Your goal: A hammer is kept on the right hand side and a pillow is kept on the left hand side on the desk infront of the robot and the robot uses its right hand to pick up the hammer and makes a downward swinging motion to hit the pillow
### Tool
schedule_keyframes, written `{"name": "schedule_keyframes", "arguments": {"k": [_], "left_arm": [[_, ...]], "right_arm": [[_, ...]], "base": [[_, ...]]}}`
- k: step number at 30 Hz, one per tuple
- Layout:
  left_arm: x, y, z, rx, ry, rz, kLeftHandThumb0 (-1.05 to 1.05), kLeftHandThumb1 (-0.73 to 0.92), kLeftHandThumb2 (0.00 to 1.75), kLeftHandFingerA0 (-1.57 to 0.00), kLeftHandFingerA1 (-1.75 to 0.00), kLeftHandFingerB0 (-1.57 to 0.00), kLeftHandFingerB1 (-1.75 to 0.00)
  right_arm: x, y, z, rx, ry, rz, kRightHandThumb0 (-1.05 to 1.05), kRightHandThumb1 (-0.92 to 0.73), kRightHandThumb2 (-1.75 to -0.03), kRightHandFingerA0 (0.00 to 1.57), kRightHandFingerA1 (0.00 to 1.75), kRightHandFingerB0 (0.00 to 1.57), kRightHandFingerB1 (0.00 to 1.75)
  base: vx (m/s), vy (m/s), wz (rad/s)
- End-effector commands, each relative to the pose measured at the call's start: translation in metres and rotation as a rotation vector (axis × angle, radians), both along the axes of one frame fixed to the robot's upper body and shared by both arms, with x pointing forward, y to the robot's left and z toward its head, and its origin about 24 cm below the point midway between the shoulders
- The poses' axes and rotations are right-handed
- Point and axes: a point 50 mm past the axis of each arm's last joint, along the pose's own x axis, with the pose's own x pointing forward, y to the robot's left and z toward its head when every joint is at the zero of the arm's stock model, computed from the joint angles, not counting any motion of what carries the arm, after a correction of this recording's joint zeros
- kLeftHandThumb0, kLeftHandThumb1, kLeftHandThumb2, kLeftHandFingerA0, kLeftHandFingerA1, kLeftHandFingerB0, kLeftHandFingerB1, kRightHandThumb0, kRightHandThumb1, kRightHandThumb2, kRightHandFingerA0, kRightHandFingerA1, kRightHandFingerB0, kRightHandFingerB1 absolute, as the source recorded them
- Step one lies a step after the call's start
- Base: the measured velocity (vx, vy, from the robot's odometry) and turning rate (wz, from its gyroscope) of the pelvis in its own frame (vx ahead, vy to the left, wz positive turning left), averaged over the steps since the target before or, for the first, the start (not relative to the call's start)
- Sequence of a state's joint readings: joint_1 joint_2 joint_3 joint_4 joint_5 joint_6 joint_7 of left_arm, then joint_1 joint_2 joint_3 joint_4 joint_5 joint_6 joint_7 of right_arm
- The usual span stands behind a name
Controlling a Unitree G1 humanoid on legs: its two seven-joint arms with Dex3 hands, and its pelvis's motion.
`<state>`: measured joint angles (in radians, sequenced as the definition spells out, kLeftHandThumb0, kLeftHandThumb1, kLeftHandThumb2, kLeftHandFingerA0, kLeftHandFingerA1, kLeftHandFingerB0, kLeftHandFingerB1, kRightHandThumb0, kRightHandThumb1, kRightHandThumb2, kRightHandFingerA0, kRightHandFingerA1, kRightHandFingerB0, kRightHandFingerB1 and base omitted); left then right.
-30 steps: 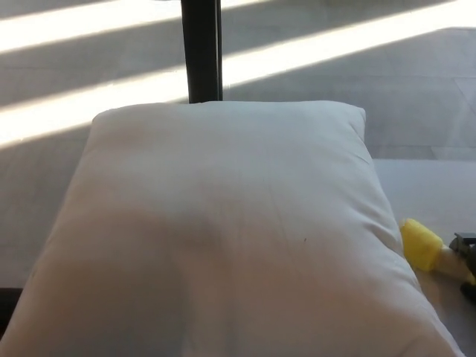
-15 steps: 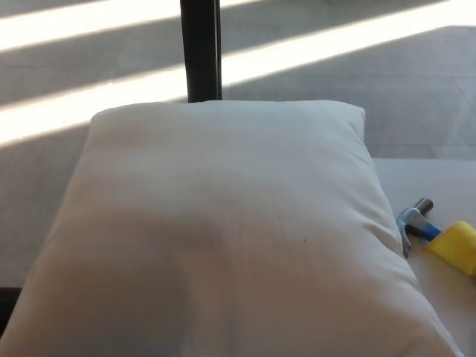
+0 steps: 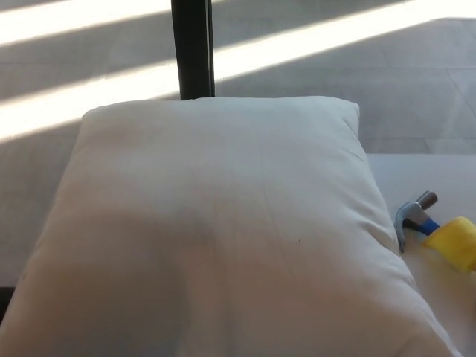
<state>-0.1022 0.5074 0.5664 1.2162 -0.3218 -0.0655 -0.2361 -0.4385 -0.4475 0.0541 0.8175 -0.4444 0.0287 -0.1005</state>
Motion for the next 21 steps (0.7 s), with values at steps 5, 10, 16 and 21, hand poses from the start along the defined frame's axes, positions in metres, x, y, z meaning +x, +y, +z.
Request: {"name": "schedule_keyframes", "arguments": {"k": [5,10,16,21], "left_arm": [[-0.011,0.008,0.004,0.028,0.007,0.010,-0.70,0.77,0.63,-0.68,-0.62,-0.68,-0.50],[-0.012,0.008,0.003,0.029,0.015,0.003,-0.71,0.78,0.63,-0.68,-0.62,-0.66,-0.50],[-0.013,0.007,0.003,0.014,0.007,0.010,-0.73,0.78,0.64,-0.63,-0.60,-0.66,-0.50],[-0.015,0.008,0.002,0.014,0.007,0.017,-0.72,0.79,0.63,-0.67,-0.61,-0.66,-0.49]], "right_arm": [[0.013,0.043,0.014,0.846,0.003,-0.009,-0.30,-0.70,-0.99,0.97,1.75,0.68,1.75],[0.023,0.059,0.030,1.017,0.017,-0.017,-0.27,-0.81,-1.00,0.95,1.75,0.66,1.75],[0.030,0.059,0.047,1.025,-0.011,-0.023,-0.27,-0.69,-1.14,1.00,1.75,0.71,1.75],[0.031,0.054,0.053,1.020,-0.028,-0.024,-0.26,-0.69,-1.12,0.98,1.75,0.67,1.75]], "base": [[0.00,0.000,0.00],[0.00,0.000,0.00],[0.00,0.000,0.00],[0.00,0.000,0.00]]}}
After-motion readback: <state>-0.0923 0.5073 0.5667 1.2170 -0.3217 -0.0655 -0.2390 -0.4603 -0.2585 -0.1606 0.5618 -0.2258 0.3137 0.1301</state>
